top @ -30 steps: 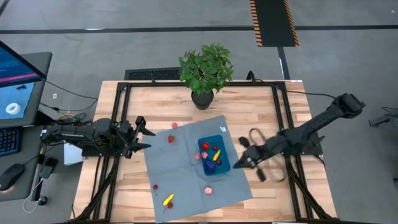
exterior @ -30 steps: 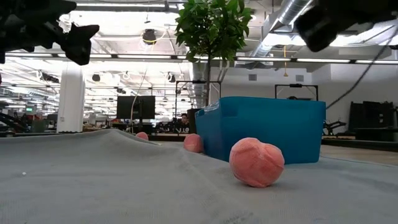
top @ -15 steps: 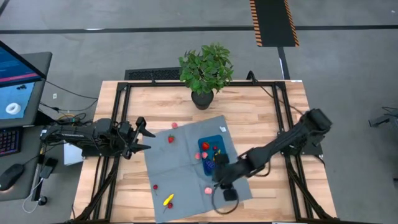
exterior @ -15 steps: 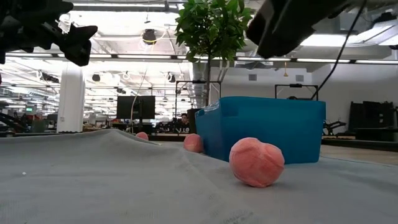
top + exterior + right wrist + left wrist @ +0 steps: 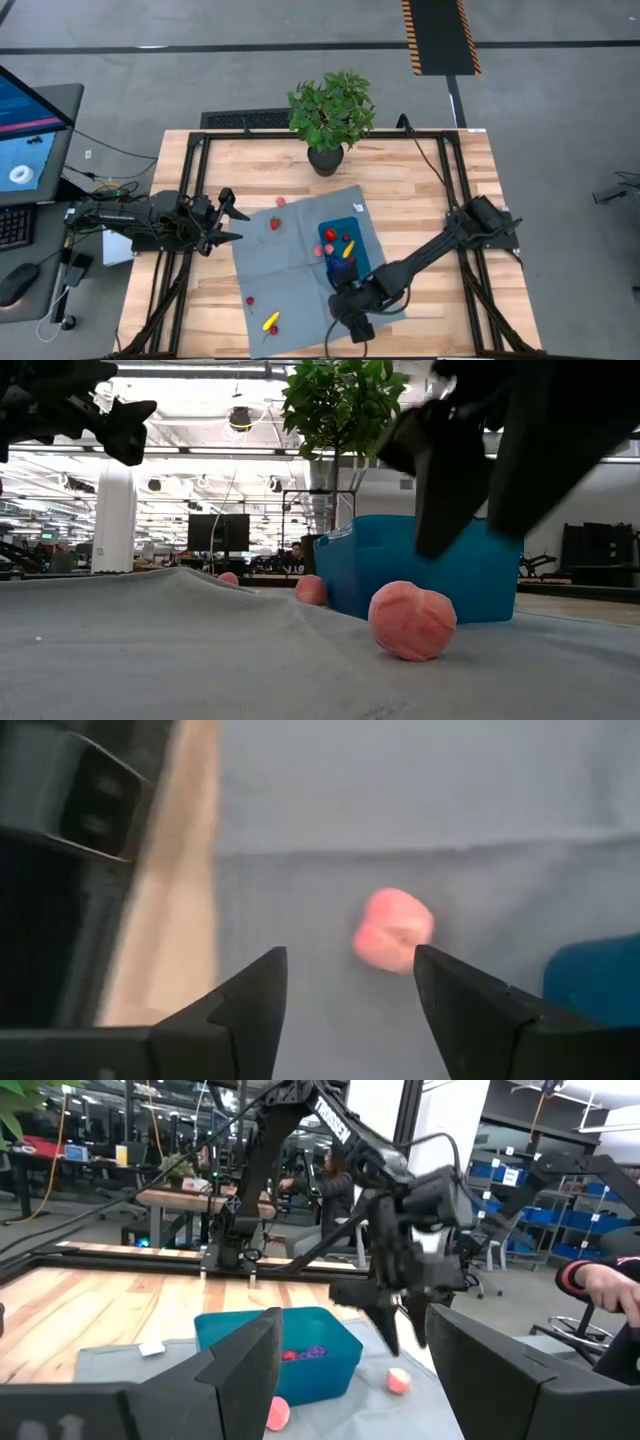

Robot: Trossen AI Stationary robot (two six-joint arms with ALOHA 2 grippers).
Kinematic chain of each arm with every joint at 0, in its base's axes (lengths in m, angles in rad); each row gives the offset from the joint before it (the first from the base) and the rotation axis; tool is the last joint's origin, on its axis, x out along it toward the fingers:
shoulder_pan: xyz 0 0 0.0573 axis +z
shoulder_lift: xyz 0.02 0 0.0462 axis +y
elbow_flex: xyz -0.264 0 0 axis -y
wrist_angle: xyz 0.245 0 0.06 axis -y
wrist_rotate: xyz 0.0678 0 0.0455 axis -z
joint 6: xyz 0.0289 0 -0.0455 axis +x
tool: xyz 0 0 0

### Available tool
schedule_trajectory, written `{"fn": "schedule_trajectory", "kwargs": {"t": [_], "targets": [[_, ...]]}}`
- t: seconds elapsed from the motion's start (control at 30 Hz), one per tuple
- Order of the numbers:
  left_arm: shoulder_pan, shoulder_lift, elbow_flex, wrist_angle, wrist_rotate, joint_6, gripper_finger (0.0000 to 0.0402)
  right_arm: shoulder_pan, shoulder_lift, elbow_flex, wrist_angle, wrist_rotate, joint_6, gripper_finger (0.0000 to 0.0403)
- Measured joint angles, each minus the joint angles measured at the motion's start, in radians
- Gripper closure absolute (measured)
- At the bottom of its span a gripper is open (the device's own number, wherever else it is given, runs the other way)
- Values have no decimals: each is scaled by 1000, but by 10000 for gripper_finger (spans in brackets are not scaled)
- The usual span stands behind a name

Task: Pick and placing Produce into tupperware
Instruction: Put the peach into the bin

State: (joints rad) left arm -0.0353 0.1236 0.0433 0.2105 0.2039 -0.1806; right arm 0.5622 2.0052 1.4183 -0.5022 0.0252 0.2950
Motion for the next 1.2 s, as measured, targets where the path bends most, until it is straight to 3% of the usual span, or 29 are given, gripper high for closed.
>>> {"fn": "schedule_trajectory", "kwargs": {"t": [0.27, 0.87, 1.2], "targets": [[0, 0, 0, -2, 0, 0, 165, -16, 11, 0, 3, 58, -15, 164], [0, 0, 0, -3, 0, -1, 165, -27, 14, 0, 47, 59, -10, 164], [0, -3, 2, -8, 0, -7, 165, -33, 89, -3, 60, 28, -12, 165]]}}
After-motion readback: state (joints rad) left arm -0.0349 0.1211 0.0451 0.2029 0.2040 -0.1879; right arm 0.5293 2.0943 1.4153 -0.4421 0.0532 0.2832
